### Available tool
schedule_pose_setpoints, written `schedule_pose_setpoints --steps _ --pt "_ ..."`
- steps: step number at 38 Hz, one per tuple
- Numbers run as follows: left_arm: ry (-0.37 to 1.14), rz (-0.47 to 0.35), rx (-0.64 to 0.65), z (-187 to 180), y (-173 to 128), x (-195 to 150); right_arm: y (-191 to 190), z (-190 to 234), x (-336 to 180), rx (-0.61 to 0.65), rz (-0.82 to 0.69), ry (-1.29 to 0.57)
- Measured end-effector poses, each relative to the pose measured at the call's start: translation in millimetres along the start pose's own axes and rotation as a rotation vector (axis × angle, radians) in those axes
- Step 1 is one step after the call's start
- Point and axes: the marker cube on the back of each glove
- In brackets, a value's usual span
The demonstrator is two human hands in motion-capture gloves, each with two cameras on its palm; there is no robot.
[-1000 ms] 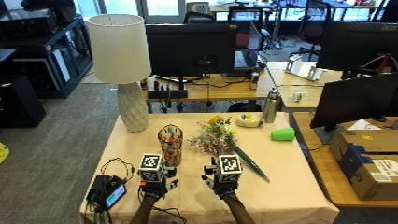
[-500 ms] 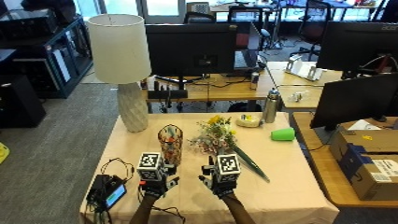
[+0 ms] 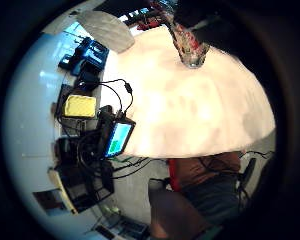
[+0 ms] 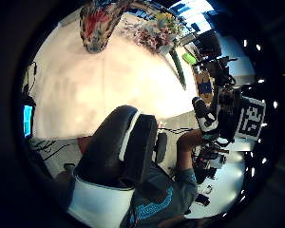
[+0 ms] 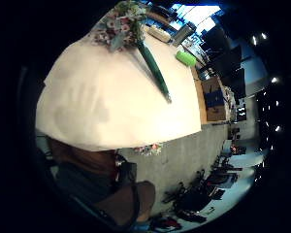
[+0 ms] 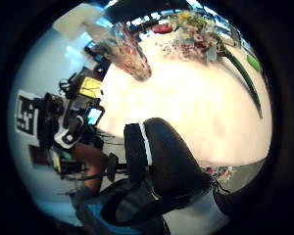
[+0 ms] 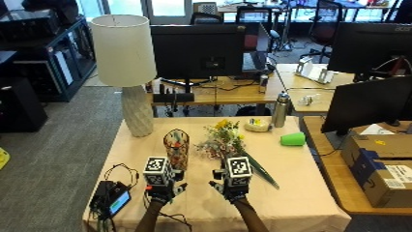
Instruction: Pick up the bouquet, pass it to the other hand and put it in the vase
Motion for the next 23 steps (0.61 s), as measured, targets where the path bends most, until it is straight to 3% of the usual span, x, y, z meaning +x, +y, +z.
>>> schedule_pose_setpoints --steps 11,23 --pt "0.011 0.013 0.001 6 -6 1 -3 -17 56 0.005 0.095 0.045" --pt "0.034 0.026 -0.012 2 -1 3 -26 13 130 -0.039 0.198 0.011"
